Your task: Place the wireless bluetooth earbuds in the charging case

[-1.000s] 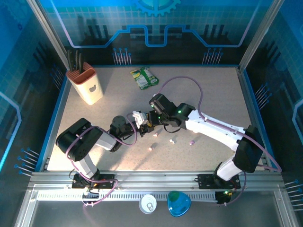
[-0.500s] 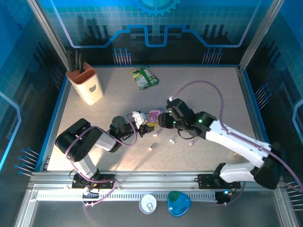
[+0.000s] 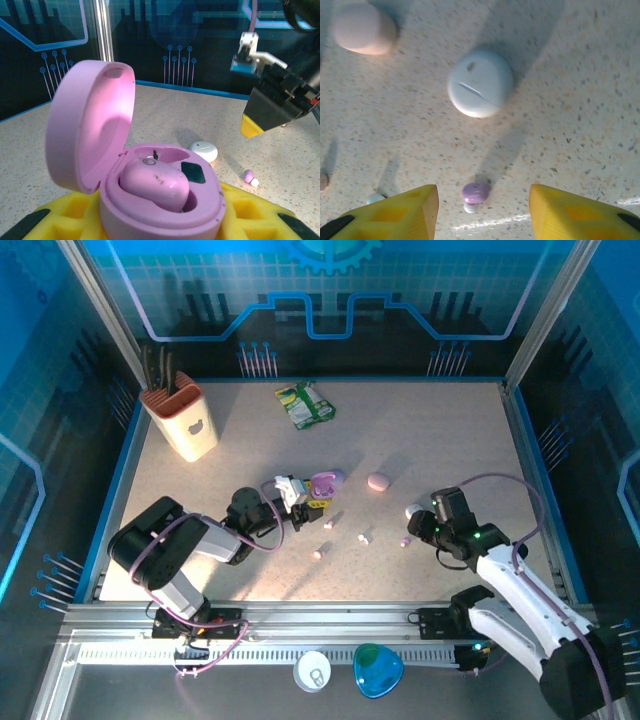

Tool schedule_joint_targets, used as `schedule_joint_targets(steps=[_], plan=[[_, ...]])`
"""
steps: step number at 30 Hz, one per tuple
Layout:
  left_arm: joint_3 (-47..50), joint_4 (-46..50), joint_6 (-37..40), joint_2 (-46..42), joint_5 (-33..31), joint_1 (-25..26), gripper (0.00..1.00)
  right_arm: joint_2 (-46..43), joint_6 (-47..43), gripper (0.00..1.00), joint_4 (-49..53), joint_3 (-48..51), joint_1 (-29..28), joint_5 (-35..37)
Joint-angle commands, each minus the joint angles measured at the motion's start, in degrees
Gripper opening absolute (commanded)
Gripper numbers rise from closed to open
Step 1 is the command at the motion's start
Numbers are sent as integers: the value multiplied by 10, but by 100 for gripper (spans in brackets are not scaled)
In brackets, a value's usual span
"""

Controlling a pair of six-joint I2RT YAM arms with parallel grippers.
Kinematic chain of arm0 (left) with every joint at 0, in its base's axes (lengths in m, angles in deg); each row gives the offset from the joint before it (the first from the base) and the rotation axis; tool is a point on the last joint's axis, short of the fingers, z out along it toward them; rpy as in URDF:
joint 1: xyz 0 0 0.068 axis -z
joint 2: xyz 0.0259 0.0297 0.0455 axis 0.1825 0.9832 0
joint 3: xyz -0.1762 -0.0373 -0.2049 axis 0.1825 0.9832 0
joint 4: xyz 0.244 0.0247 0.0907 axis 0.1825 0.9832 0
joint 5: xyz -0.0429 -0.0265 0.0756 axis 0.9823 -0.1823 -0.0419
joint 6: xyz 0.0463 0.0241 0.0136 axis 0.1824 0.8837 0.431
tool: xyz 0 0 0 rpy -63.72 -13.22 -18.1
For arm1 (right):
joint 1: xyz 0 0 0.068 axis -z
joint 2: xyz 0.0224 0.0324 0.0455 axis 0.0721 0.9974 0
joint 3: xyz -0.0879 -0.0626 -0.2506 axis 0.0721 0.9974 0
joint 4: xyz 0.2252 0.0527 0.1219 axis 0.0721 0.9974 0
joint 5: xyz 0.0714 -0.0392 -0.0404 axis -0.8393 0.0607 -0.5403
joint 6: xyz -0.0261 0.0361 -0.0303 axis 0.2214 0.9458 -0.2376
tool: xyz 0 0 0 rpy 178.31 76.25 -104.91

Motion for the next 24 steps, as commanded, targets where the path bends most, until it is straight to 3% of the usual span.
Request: schedule_joint_targets(steps=[1,7,16,24], plan=[[7,-17,-13,-14,13,2,35,23,-13,49,-50,14,35,-87],[7,-17,-11,-14,10,2,35,92,3,47,-71,11,34,-122],[11,-17,-3,-17,5,2,35,127,24,37,-75,16,9,-125],[11,-17,-1,-17,5,2,35,159,30,39,-89,9,-5,-125]])
